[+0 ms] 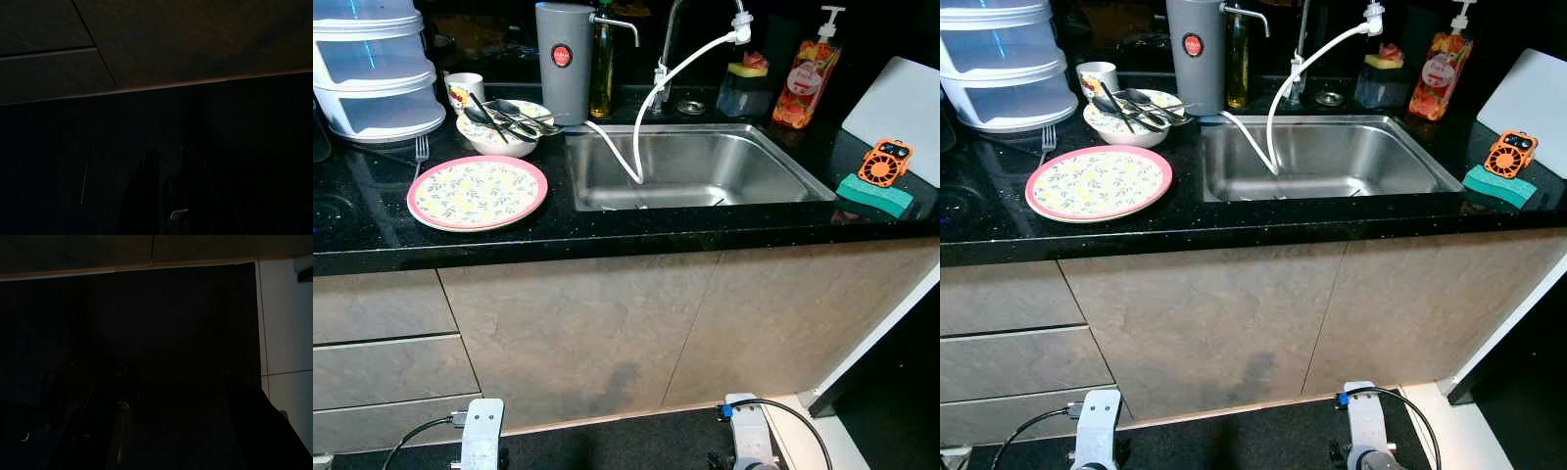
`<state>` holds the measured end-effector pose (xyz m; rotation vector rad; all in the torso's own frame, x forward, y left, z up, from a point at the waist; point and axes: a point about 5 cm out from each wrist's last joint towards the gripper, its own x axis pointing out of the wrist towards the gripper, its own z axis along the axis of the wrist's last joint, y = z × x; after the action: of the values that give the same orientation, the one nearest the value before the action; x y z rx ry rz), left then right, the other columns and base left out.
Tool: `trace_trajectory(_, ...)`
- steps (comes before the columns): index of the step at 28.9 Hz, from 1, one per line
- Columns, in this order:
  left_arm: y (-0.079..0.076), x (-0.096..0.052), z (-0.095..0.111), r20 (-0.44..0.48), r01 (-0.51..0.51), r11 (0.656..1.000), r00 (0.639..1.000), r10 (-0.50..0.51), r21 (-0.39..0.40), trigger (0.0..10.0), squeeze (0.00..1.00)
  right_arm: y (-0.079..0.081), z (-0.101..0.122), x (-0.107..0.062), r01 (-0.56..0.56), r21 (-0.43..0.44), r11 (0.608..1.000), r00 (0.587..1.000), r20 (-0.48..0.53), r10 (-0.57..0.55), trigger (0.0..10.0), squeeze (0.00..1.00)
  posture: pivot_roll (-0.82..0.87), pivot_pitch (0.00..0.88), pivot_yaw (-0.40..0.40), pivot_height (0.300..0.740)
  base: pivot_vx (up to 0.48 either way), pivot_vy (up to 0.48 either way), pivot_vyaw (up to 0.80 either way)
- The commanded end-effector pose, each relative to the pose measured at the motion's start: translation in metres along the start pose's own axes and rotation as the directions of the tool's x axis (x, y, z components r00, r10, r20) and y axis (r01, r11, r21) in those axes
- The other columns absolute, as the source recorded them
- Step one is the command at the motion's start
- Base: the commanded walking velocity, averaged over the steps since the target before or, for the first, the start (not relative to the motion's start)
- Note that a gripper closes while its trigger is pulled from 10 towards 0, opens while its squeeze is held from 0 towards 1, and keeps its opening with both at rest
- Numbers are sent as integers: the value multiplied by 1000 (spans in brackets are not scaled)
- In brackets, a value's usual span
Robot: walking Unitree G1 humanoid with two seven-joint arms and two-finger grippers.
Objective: Kitchen organization
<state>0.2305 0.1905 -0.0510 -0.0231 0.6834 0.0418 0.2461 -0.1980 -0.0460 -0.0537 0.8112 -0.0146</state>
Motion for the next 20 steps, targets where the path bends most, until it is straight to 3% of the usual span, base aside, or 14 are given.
trace_trajectory(1,2,-2,-5,-8,1,1000,1000,-1,13,10000,0,1,-8,-1,-1,-3,1000,999,-32,1,10000,0,8,79,-38,740,0,0,0)
trace_trajectory(12,2,-2,-4,-12,1,1000,1000,-1,17,10000,0,3,-9,-1,5,41,999,999,-44,-3,10000,0,16,93,-31,740,0,0,0)
trace_trajectory(20,2,-1,-3,-11,2,1000,1000,-2,17,10000,0,2,-8,-1,11,2,1000,999,-37,-11,10000,0,17,88,-31,740,0,0,0)
